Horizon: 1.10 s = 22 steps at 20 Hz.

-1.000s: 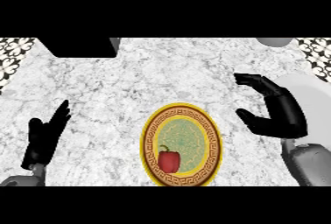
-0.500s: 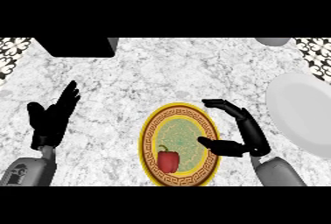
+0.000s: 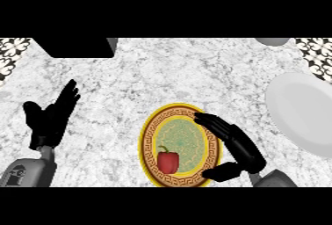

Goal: Pick the bell pepper from the plate and place it in the plate

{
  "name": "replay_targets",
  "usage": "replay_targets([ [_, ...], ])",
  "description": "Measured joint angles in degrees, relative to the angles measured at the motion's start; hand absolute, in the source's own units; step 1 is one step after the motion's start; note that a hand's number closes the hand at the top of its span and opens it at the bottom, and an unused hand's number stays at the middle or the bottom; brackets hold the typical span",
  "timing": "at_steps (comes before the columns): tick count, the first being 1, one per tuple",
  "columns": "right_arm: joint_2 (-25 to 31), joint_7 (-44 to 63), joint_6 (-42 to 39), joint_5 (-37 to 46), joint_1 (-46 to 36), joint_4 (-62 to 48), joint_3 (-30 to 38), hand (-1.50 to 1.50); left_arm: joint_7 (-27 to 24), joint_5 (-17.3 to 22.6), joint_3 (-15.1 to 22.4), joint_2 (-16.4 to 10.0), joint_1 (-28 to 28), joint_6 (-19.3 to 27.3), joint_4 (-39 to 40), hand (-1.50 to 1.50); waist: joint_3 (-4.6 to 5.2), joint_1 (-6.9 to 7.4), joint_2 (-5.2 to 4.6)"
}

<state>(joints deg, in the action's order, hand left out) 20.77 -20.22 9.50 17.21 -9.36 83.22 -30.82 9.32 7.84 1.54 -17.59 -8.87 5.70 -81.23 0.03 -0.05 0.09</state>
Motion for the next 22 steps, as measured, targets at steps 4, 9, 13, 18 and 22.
replay_targets([
  [4,0.1,9.0,-2.0,5.1,0.4,6.3,-2.1,-1.5,-1.0,-0.2,-0.8,0.5,-0.6,-1.0,1.7,0.0,0.0,-0.14,0.0],
  [9,-1.0,19.5,-7.2,10.2,-1.4,10.0,-4.6,-1.5,-0.9,-0.7,-1.2,0.6,-0.2,-1.7,1.4,0.0,0.01,0.02,0.02],
  [13,-1.5,26.1,-11.5,14.1,-1.8,12.0,-6.6,-1.5,-0.4,-1.0,-1.6,1.1,-0.3,-1.8,0.8,0.0,0.0,0.02,0.02],
  [18,-3.5,32.9,-14.9,20.9,-3.6,11.2,-9.1,-1.5,-0.3,-1.4,-1.9,1.6,-0.6,-2.1,0.8,0.0,-0.01,0.08,-0.03],
  [22,-6.5,37.2,-18.7,24.8,-5.6,9.2,-9.9,-1.5,0.0,-1.5,-2.7,1.7,-0.6,-2.9,0.7,0.0,-0.01,0.16,-0.06],
])
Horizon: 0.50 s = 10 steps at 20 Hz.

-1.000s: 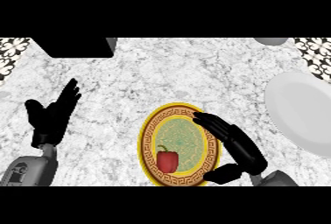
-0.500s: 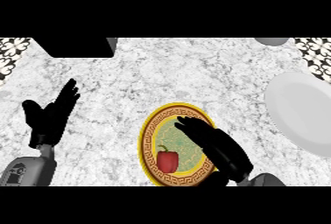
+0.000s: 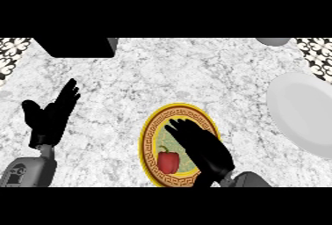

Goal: Pick the bell pepper from the plate and place it in the plate

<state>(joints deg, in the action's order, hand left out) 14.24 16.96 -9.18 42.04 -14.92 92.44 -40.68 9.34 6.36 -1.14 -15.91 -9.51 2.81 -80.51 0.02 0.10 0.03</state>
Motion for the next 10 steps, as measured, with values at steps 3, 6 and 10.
replay_targets([
  [3,-2.0,1.7,-2.8,2.3,-0.4,-1.0,-0.1,-1.5,-0.6,-1.1,-0.1,0.8,-0.6,0.0,1.5,0.0,0.0,-0.06,-0.01],
  [6,-3.6,2.3,-5.5,3.6,-0.6,-2.2,0.2,-1.5,-0.4,-1.5,-0.8,0.9,-1.4,-0.2,2.1,0.0,-0.01,-0.06,-0.03],
  [10,-7.1,2.6,-7.6,6.0,-1.9,-6.1,1.3,-1.5,1.1,-1.8,-1.2,1.5,-0.9,-0.5,0.3,0.0,-0.01,0.02,-0.01],
])
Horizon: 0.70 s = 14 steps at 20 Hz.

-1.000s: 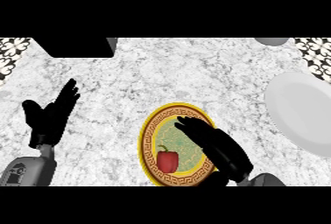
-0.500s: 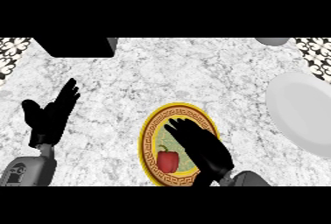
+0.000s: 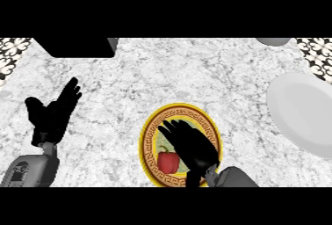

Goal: Pick the bell pepper from the plate and place it in the plate

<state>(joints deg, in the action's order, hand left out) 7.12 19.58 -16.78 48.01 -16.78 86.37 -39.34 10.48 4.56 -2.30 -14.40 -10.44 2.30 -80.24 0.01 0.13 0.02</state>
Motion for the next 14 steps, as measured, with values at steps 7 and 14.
replay_targets([
  [7,-4.8,-0.7,0.2,5.5,-1.8,-6.9,1.4,-1.5,-0.4,-0.9,-1.3,0.5,-0.7,-1.2,0.8,0.0,0.0,0.01,-0.02],
  [14,-6.4,-3.4,1.2,8.7,-3.5,-13.6,2.6,-1.5,-0.1,-2.3,-1.4,1.9,0.1,-1.3,-0.3,0.0,-0.01,0.07,-0.02],
])
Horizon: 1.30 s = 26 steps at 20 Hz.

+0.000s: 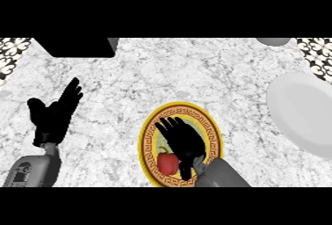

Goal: Pick the bell pepper from the plate and place it in the plate

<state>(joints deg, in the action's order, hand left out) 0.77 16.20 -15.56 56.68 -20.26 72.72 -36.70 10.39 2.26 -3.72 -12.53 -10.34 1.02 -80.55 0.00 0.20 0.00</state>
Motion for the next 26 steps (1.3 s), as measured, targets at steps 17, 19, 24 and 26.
replay_targets([
  [17,0.6,-3.7,4.2,0.5,1.0,0.8,-5.4,1.5,-0.2,-1.3,-0.9,1.3,1.7,-0.8,-1.3,0.0,0.17,-0.2,0.32],
  [19,2.6,-4.5,6.0,0.4,3.2,3.2,-3.9,1.5,-0.4,-1.5,-1.1,1.3,1.9,-0.7,-1.4,0.0,0.11,-0.33,0.27],
  [24,12.1,-9.6,11.1,-3.5,11.2,11.4,3.3,1.5,0.5,-1.4,-1.4,1.2,2.3,-0.4,-2.5,0.0,0.0,-1.04,0.24],
  [26,14.0,-10.5,14.5,-4.1,13.4,14.7,6.0,1.5,0.3,-0.9,-2.0,0.7,2.9,-1.0,-2.7,0.0,0.0,-1.14,0.25],
])
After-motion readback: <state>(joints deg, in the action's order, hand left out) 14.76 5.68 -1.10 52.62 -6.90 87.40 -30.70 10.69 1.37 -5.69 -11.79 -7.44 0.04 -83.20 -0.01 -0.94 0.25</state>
